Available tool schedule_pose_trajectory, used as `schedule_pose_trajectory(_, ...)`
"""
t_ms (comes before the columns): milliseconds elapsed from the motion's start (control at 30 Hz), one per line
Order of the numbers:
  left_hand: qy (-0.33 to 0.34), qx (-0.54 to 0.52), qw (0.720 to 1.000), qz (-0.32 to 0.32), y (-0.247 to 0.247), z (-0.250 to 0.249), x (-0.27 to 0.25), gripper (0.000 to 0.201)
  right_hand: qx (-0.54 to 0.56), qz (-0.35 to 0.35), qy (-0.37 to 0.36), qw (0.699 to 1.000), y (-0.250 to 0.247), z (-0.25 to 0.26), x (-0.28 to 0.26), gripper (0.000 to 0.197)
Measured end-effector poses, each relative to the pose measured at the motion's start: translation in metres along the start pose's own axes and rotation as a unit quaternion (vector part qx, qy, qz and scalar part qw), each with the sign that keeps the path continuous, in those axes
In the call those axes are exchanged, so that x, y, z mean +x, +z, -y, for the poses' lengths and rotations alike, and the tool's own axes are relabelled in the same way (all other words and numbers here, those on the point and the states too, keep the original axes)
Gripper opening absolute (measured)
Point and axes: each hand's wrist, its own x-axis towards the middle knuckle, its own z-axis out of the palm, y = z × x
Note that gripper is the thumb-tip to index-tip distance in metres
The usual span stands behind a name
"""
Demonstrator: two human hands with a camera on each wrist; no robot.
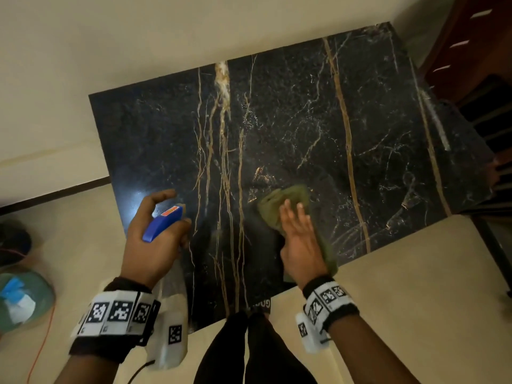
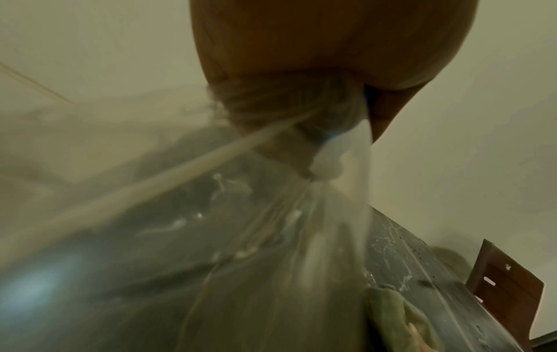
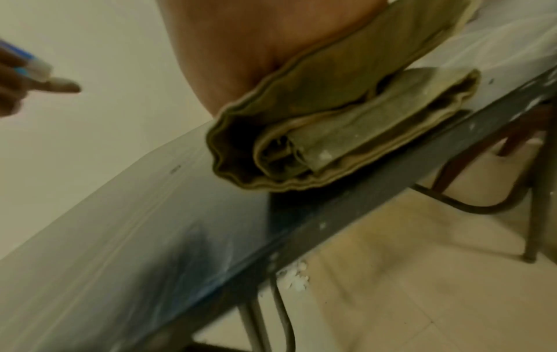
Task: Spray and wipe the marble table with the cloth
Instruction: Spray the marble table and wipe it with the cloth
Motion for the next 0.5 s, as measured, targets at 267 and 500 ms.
schedule_pose_trajectory(267,0.002,-0.018,1.000,0.007,-0.005,-0.002,0.020,0.048,0.028,0.024,-0.045,0.998,0.023,0.069,0.015,0.087)
schedule_pose_trajectory(500,-0.005,-0.001,1.000,0.008,-0.026,-0.008,0.019,0.049,0.005,0.056,-0.097,0.994,0.025,0.076,0.014,0.090)
